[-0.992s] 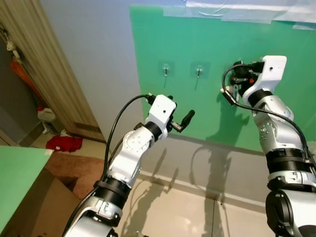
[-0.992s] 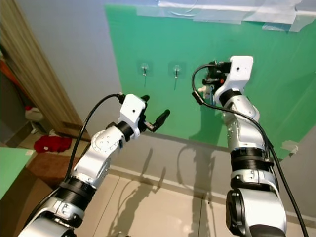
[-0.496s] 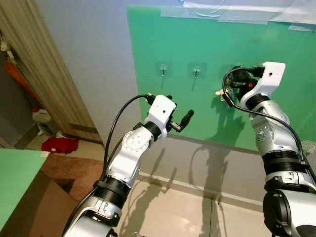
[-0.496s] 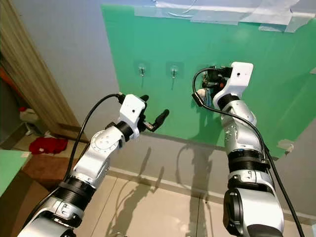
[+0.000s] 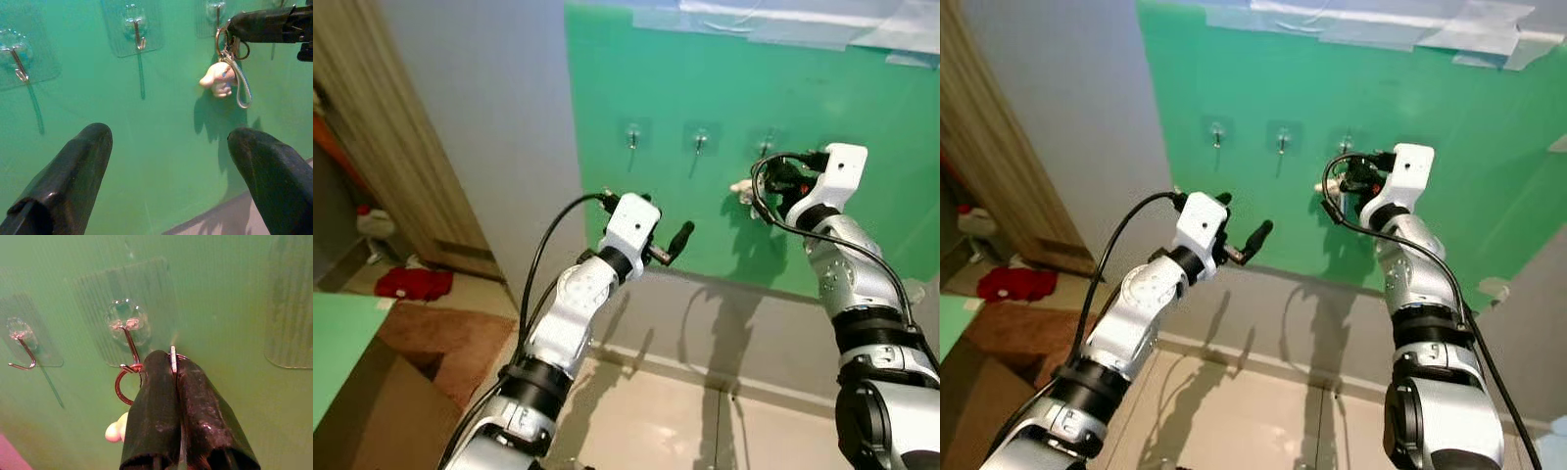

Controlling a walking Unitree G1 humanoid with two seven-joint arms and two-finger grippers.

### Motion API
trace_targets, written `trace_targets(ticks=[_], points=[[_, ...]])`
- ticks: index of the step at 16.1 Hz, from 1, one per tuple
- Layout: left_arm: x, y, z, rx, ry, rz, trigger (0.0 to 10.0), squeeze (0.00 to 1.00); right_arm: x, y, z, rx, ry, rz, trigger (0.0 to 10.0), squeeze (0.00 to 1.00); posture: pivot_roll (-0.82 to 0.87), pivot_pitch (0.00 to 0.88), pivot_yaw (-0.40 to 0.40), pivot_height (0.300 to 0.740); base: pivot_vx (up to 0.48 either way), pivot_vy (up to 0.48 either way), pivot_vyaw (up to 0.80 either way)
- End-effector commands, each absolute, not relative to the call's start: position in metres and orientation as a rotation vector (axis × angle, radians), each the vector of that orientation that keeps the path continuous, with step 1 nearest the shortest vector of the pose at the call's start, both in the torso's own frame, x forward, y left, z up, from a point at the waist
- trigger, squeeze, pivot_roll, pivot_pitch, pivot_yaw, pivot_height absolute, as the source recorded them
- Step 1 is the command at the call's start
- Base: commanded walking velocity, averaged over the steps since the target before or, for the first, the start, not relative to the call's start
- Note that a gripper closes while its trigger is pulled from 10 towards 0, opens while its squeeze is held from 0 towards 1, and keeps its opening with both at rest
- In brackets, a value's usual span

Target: Hang keys on a hook

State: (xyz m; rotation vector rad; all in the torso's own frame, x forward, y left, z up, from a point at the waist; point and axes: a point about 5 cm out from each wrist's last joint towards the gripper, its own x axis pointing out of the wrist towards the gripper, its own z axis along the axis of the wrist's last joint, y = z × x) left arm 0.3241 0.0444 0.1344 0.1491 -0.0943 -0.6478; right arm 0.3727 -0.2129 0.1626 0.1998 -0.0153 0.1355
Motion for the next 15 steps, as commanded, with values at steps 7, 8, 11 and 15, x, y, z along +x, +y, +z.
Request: trace_targets(ticks=[7,8,11,15], points=[[0.323,0.045,0.136,0.169,-0.104,-0.651,10.0,0.0,0.374,-0.209,0.161,0.153,0.006,0.11,10.0,1.0,-0.13,0.0,0.038,0.731,0.0,0.0,0.0],[0.323,0.046,0.136,0.169,-0.104,-0.651,10.0,0.0,0.375,-0.207,0.163,0.146,-0.001,0.119,10.0,1.0,-0.13,0.0,0.041,0.731,0.0,0.0,0.0],[0.324,0.047,0.137,0.175,-0.106,-0.65,10.0,0.0,0.374,-0.206,0.164,0.097,-0.023,0.1,10.0,1.0,-0.12,0.0,0.043,0.731,0.0,0.0,0.0],[0.325,0.047,0.137,0.18,-0.107,-0.65,10.0,0.0,0.372,-0.203,0.169,0.045,-0.063,0.098,10.0,1.0,-0.12,0.0,0.04,0.731,0.0,0.0,0.0]])
